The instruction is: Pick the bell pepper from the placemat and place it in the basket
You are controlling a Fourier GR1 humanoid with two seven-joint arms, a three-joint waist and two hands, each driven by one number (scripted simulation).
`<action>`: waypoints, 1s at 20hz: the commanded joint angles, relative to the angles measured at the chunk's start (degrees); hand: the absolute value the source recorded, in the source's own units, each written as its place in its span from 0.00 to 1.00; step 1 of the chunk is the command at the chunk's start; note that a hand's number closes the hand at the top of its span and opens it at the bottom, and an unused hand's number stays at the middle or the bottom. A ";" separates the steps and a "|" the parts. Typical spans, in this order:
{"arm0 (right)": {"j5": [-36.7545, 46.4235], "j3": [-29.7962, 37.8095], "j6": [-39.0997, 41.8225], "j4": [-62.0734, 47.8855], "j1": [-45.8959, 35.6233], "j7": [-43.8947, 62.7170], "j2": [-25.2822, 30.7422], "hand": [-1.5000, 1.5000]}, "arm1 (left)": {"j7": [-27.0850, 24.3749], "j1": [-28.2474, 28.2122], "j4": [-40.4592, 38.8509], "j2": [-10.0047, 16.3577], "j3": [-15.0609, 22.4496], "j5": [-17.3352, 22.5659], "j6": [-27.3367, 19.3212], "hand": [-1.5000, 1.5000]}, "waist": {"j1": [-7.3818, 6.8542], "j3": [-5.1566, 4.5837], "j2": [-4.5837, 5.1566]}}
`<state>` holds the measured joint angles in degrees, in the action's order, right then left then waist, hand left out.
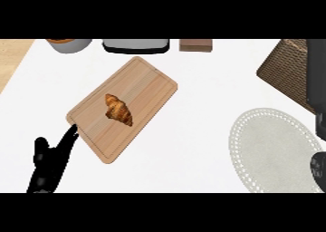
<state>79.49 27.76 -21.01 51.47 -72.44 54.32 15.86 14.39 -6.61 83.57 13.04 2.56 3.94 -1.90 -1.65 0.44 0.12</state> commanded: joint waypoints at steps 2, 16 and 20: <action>-2.96 3.09 -2.15 -7.93 -1.15 -2.59 6.46 1.00 | 2.39 -1.69 0.23 0.52 -0.55 1.51 1.86 0.50 | 0.15 -0.42 0.32; -11.96 8.75 -11.22 -23.28 1.80 -16.13 15.31 1.00 | 1.09 3.74 -6.27 -0.40 -2.67 0.79 2.15 0.50 | 0.39 -0.42 0.60; -19.53 14.31 -16.30 -24.58 4.14 -23.31 16.15 1.00 | -0.60 1.26 -5.19 -0.41 -2.04 0.60 3.10 0.50 | -0.44 -0.33 0.96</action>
<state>65.33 38.29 -33.73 28.82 -70.06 36.87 30.54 14.57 -5.39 82.35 12.62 1.16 4.09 0.11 -1.87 0.58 0.45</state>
